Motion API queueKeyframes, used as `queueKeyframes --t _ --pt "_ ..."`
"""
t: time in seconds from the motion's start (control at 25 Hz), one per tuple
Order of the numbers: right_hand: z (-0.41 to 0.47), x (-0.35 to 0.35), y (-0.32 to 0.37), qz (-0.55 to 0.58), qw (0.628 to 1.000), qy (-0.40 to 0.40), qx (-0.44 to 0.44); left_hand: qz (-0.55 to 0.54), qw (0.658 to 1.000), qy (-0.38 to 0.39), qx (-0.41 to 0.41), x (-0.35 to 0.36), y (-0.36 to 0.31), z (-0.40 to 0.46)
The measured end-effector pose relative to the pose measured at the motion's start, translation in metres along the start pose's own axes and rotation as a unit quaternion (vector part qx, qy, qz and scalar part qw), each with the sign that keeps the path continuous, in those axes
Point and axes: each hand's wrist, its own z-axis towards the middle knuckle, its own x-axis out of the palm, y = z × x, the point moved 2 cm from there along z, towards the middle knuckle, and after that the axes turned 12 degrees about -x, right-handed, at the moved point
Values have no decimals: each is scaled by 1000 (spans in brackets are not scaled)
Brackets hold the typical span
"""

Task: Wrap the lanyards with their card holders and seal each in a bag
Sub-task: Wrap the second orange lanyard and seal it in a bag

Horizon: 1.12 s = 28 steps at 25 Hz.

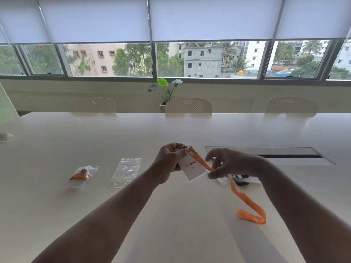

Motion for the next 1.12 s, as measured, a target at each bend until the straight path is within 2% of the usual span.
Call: queueKeyframes --t 0.08,0.2,0.28,0.36,0.52,0.6,0.68,0.8,0.88,1.04,1.12 --pt "7 26 4 70 995 -49 -52 23 1000 7 10 1 -1 -3" --pt "21 53 5 165 969 -160 -94 41 999 10 19 2 2 -6" --pt "24 57 4 155 956 -229 -97 44 999 -4 7 1 3 -6" --pt "21 50 4 101 956 -257 -102 62 998 -14 -16 -3 2 -7" --pt "16 35 4 77 941 -312 -104 87 993 51 -58 -11 -4 -13" --pt "14 30 3 136 935 -302 -124 76 988 113 -76 -12 -8 -18" --pt "11 31 2 238 930 -249 -127 40 979 182 -87 -12 -10 -23" --pt "8 46 -5 331 914 -219 -82 -29 965 249 -79 -8 -11 -28" --pt "7 64 -7 384 896 -216 -51 -73 966 241 -57 -4 -12 -28" --pt "6 96 0 464 864 -189 -49 -146 975 160 -47 3 -5 -23" --pt "10 105 1 466 861 -200 -47 -154 978 131 -47 6 1 -21"
